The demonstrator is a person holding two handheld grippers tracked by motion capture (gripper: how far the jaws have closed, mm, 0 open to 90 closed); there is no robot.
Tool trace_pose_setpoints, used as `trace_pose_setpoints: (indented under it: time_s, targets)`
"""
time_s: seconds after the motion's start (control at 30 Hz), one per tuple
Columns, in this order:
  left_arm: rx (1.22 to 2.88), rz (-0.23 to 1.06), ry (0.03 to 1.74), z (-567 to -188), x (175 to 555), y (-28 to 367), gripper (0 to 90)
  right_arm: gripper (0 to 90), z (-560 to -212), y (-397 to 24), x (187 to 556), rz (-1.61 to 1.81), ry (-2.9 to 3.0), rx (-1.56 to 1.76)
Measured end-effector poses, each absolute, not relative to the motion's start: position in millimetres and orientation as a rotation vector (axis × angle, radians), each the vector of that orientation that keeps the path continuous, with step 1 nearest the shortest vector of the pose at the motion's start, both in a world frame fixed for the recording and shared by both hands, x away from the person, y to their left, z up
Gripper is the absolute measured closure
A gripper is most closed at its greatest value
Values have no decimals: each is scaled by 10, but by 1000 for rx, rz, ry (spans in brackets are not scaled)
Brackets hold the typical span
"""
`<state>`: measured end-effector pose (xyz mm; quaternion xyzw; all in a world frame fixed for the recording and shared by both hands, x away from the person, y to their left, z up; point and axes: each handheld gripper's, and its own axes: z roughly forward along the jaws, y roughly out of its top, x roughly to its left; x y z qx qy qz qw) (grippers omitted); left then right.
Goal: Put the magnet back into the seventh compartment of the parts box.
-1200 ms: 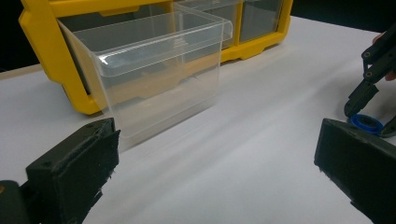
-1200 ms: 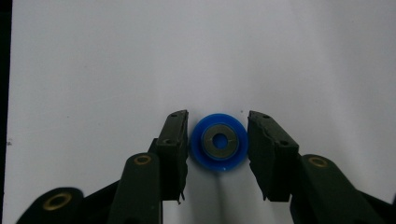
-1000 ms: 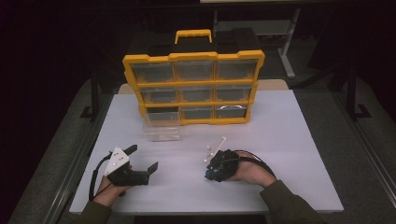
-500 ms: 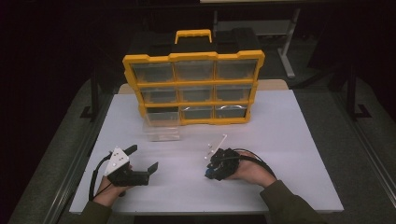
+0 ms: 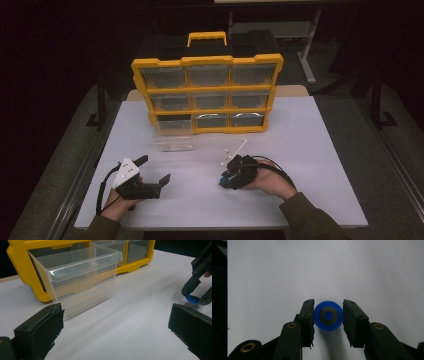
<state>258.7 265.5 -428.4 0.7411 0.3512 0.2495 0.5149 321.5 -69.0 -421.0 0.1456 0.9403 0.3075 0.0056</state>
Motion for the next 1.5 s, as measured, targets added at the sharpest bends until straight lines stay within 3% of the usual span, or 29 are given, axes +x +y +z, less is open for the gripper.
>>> trace_pose_setpoints:
  time_s: [1.5]
  targets:
    - [1739,588,860,-4277,2583,2659,0,617,-3850,-540,3421,1035,2870,489]
